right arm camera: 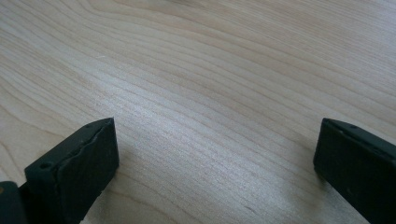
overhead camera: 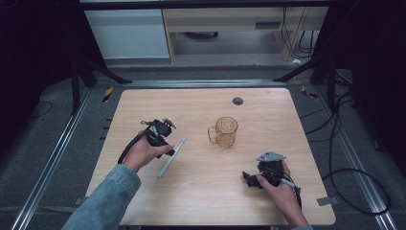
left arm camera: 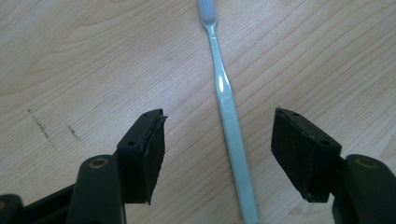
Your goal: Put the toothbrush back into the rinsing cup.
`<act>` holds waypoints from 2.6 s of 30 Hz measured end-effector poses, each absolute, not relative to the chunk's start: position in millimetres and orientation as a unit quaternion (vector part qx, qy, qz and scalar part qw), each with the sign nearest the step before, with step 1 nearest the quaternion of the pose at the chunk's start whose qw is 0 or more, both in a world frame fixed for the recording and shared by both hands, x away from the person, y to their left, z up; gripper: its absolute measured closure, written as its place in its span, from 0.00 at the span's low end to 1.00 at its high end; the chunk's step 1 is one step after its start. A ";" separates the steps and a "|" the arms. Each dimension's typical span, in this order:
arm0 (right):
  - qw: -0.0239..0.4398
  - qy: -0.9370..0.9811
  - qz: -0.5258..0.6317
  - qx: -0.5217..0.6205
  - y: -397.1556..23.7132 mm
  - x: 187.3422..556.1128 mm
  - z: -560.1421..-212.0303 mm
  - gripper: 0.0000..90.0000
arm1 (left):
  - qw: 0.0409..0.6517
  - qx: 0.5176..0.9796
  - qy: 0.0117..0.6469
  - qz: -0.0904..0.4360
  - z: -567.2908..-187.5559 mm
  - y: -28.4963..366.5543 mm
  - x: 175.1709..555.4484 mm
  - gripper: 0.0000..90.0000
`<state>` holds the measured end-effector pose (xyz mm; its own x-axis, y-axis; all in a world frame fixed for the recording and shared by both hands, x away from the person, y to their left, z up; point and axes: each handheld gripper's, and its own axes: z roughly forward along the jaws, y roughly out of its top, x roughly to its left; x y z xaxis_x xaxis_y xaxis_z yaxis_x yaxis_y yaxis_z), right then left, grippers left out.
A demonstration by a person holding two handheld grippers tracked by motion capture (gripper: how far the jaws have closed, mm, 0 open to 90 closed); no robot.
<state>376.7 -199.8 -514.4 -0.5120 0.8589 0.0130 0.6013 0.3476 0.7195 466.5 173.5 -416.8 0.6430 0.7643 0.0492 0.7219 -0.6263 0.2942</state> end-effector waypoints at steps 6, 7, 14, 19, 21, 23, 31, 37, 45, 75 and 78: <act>0.188 0.799 0.343 0.457 -199.8 376.7 -514.3 0.00 | 0.121 0.898 0.415 0.079 -418.9 174.2 470.0 0.46; 0.188 0.799 0.343 0.457 -199.8 376.7 -514.4 0.00 | 0.120 0.899 0.415 0.078 -419.1 174.2 470.5 0.48; 0.188 0.798 0.343 0.458 -199.8 376.7 -514.4 0.00 | 0.116 0.899 0.415 0.075 -419.3 176.7 472.3 0.54; 0.188 0.798 0.343 0.458 -199.8 376.7 -514.4 0.00 | 0.115 0.899 0.418 0.068 -421.3 175.5 474.9 0.56; 0.188 0.799 0.343 0.457 -200.0 376.8 -514.4 0.00 | 0.113 0.900 0.416 0.068 -421.8 174.9 476.0 0.57; 0.189 0.799 0.343 0.457 -200.1 376.9 -514.4 0.00 | 0.112 0.898 0.420 0.065 -422.6 172.6 477.6 0.58; 0.189 0.799 0.343 0.457 -200.1 376.9 -514.4 0.00 | 0.098 0.903 0.414 0.053 -429.3 168.6 479.7 0.62; 0.189 0.799 0.343 0.457 -200.1 376.9 -514.4 0.00 | 0.091 0.902 0.419 0.045 -436.1 163.8 485.1 0.65; 0.188 0.798 0.343 0.458 -200.0 376.9 -514.3 0.00 | 0.084 0.900 0.425 0.041 -443.0 152.4 493.6 0.69; 0.198 0.803 0.341 0.448 -201.5 377.8 -515.5 0.01 | 0.059 0.899 0.433 0.032 -459.7 141.1 506.1 0.77; 0.199 0.803 0.340 0.447 -201.7 377.8 -515.6 0.01 | 0.058 0.899 0.433 0.029 -460.5 141.2 506.2 0.77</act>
